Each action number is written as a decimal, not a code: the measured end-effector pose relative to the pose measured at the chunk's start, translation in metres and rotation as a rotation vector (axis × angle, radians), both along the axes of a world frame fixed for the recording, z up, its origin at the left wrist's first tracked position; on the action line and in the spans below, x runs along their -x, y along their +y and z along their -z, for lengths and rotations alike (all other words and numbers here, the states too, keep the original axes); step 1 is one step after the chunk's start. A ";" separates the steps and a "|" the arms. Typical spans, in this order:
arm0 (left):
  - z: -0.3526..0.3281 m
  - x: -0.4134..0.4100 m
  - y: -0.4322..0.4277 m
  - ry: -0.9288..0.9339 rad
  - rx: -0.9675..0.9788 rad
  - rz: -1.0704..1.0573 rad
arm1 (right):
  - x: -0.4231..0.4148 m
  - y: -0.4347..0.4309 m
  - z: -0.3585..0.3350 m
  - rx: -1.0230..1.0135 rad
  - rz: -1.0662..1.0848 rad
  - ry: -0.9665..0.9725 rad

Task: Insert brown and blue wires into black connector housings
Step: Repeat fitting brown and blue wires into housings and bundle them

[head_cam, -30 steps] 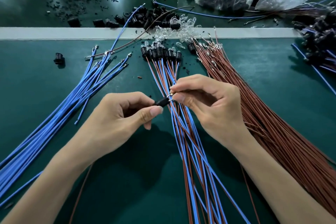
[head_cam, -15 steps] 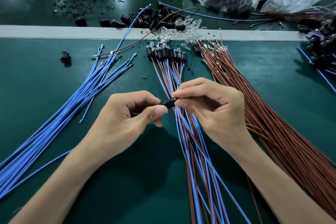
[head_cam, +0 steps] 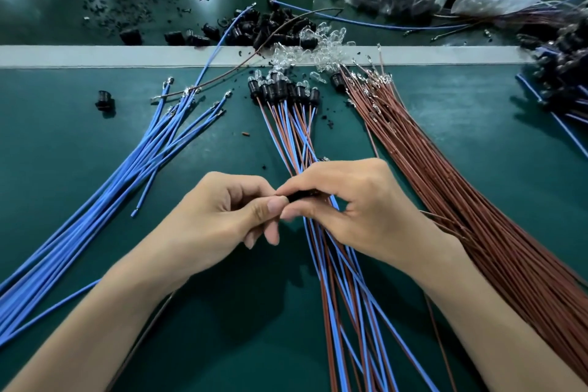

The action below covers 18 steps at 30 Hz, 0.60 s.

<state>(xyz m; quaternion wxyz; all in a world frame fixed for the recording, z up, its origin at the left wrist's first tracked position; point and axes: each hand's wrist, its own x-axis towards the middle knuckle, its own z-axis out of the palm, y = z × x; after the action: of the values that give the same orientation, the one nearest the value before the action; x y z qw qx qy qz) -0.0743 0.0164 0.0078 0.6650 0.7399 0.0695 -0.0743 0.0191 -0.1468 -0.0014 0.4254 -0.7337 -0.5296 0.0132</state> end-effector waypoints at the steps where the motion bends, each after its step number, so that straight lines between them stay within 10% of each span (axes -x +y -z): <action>1: -0.001 0.000 -0.001 0.010 0.000 -0.002 | 0.000 0.000 0.000 0.004 -0.004 0.013; 18: -0.011 0.002 0.002 0.004 0.008 0.005 | -0.017 -0.006 -0.011 -0.094 0.127 0.414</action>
<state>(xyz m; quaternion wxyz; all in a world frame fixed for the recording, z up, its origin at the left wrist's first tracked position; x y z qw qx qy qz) -0.0765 0.0187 0.0190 0.6677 0.7372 0.0686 -0.0780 0.0359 -0.1531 0.0094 0.5590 -0.7264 -0.3838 0.1122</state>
